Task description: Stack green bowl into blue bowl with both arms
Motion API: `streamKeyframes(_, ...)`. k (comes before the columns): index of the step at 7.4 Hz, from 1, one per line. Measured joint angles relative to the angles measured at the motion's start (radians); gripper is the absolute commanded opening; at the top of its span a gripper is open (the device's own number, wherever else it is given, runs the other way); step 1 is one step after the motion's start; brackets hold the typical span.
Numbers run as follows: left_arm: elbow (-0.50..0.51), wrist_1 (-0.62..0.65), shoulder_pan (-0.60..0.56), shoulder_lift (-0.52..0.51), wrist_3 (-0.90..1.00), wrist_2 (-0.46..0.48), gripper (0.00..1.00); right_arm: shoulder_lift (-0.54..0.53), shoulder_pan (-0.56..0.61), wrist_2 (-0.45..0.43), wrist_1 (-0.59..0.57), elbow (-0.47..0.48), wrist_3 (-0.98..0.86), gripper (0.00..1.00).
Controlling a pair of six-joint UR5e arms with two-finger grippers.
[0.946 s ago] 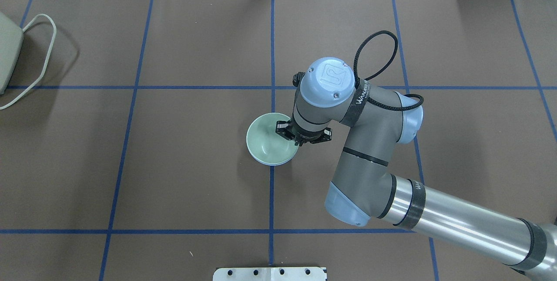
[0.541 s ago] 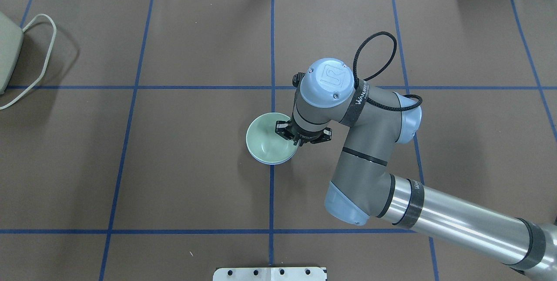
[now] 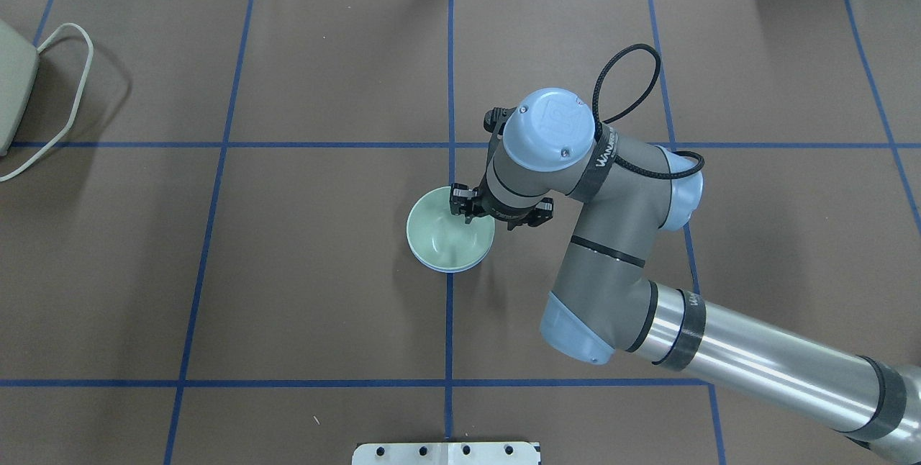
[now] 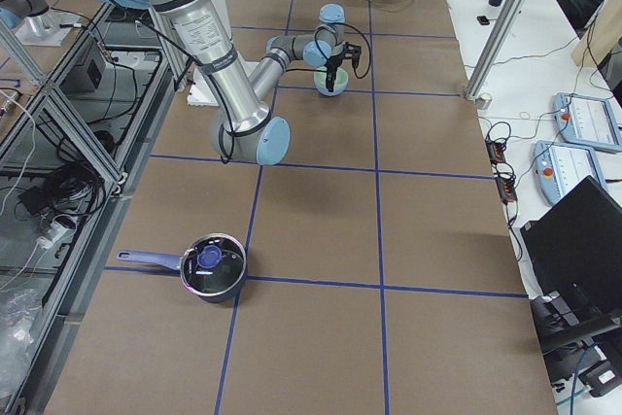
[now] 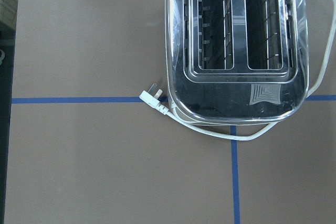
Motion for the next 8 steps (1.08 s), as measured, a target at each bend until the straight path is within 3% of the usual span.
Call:
streamKeyframes(2, -0.002, 0.001, 0.012, 0.0, -0.037, 0.0, 0.98, -0.03, 0.151, 0.085, -0.02, 0.016, -0.086, 1.0)
streamKeyframes(6, -0.03, -0.041, 0.101, 0.003, -0.207, 0.002, 0.98, -0.244, 0.546, 0.261, -0.058, 0.014, -0.704, 1.0)
streamKeyframes(8, -0.048, -0.049, 0.106, 0.021, -0.207, -0.001, 0.98, -0.409, 0.7, 0.296, -0.067, 0.019, -0.997, 1.0)
